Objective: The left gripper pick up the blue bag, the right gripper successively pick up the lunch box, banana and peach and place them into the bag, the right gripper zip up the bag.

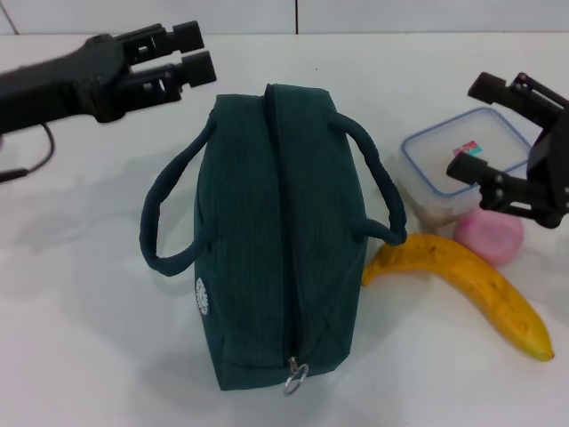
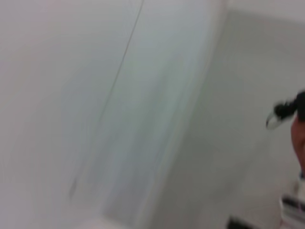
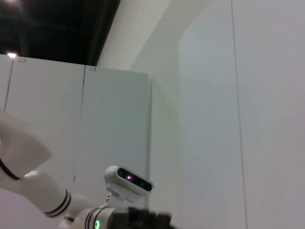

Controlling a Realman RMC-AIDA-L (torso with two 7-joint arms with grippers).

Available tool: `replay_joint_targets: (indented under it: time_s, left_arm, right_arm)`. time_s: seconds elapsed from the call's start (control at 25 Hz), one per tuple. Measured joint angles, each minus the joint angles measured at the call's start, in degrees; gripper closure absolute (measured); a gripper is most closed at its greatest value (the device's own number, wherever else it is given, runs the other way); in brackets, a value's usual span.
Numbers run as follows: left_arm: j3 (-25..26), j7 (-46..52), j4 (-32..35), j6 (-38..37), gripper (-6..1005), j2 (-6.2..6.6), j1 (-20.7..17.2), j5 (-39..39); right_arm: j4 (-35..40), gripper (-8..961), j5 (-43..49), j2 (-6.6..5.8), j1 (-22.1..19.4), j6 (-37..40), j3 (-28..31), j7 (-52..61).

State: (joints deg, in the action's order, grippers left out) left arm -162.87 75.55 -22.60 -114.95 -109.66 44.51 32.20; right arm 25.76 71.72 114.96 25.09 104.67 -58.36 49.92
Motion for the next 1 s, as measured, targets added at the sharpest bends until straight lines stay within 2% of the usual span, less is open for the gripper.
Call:
replay_joint_targets:
  time_s: [0.12, 0.24, 0.4, 0.56, 0.6, 0.88, 1.0]
  left_arm:
    - [-0.1, 6.8, -5.4, -1.3, 270, 0.18, 2.9, -6.4]
    - [-0.1, 8.7, -8.2, -1.6, 270, -0.34, 3.7, -10.5]
    - [-0.1, 8.3, -9.6, -1.5, 269, -1.02, 2.4, -11.7]
    - [-0.1, 8.0, -10.0, -1.5, 269, -1.19, 1.0, -10.8]
    - [-0.1, 7.9, -10.1, -1.4, 269, -1.60, 0.3, -10.3]
    - [-0.2, 7.3, -10.3, -1.3, 268, -3.46, 0.1, -11.8]
    - [-0.2, 8.3, -10.4, -1.3, 267, -3.75, 0.4, -12.0]
  right_arm:
    - [0.0, 96, 0.0, -0.10, 0.1, 0.4, 1.0, 0.0]
    - [0.2, 96, 0.0, -0.16, 0.1, 0.9, 1.1, 0.0]
    - [0.3, 96, 0.0, -0.18, 0.1, 1.0, 1.1, 0.2]
    - [0.3, 96, 0.0, -0.18, 0.2, 0.8, 1.1, 0.2]
    - [0.3, 96, 0.0, -0.18, 0.2, 0.8, 1.1, 0.2]
    - [0.3, 96, 0.3, -0.13, 0.9, 0.7, 0.9, 0.4]
    - [0.2, 96, 0.3, -0.10, 0.9, 0.8, 1.0, 0.5]
